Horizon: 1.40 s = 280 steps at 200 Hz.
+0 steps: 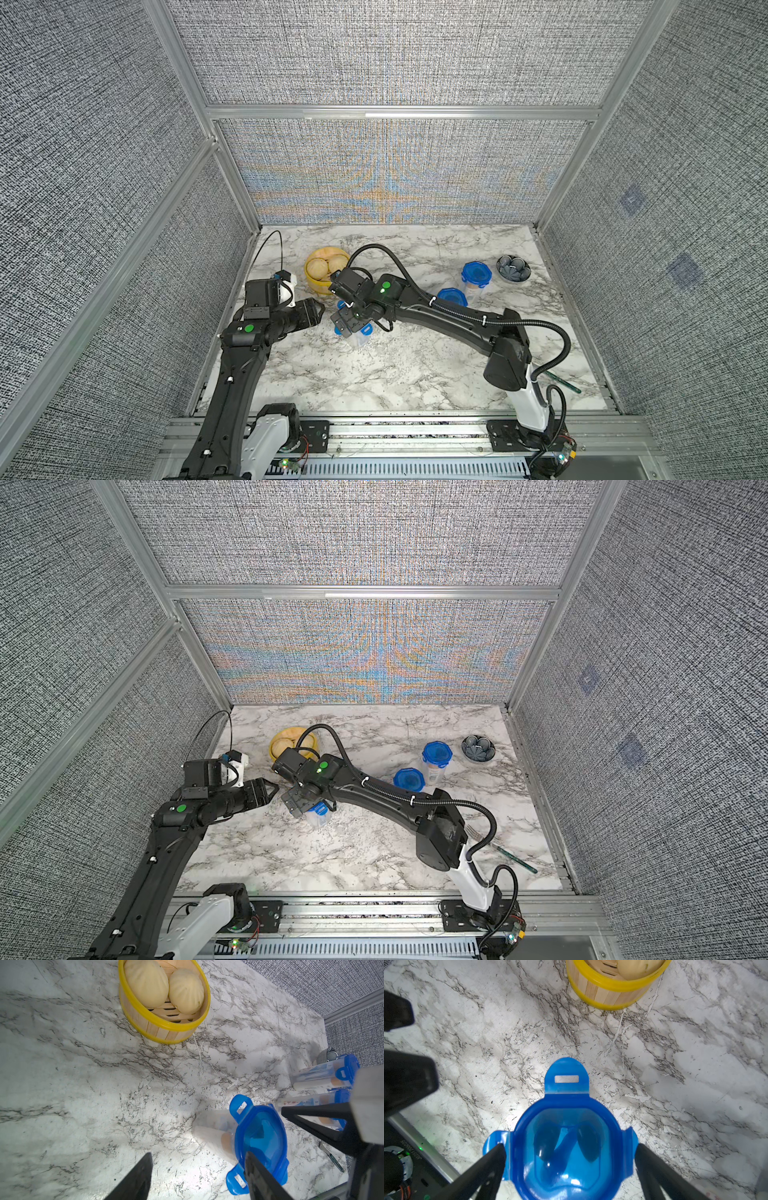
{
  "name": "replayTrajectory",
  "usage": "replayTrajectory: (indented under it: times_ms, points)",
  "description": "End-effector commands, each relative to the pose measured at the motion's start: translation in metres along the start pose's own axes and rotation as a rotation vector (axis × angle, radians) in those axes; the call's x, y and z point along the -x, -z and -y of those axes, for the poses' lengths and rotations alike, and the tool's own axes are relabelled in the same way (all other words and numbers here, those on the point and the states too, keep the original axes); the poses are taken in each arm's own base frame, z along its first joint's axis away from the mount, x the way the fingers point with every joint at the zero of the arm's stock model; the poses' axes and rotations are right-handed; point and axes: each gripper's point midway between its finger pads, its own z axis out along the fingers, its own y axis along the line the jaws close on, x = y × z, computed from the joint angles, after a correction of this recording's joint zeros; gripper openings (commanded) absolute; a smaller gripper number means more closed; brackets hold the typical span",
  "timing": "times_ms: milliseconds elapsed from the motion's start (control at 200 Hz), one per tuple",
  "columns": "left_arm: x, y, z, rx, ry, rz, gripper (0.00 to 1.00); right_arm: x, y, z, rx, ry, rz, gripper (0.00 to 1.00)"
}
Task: Pack away toiletry kits
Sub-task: Close the fastener on the container.
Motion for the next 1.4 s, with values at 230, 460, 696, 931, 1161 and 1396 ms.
replayTrajectory:
  times_ms: [230,460,696,931,1161,1396]
  points:
    - [0.005,0.0,0.002,-0.015,-0.009,0.023,0.69,0.006,0.007,-0.006,0.037,-0.03,0.025,0.99]
    - [0.005,0.0,0.003,-0.018,-0.01,0.022,0.69,0.0,-0.003,-0.012,0.067,-0.046,-0.001,0.99]
    - [0.005,0.001,0.003,-0.019,-0.01,0.026,0.69,-0.013,-0.018,-0.007,0.024,-0.04,-0.046,0.99]
    - [0.005,0.001,0.003,-0.021,-0.011,0.027,0.69,-0.023,-0.027,-0.004,0.005,-0.039,-0.084,0.99]
    - [0.005,0.001,0.003,-0.02,-0.011,0.025,0.69,-0.027,-0.028,-0.003,0.008,-0.038,-0.095,0.85]
    - [0.004,0.001,0.001,-0.012,-0.013,0.025,0.69,-0.024,-0.022,-0.003,0.023,-0.045,-0.074,0.77]
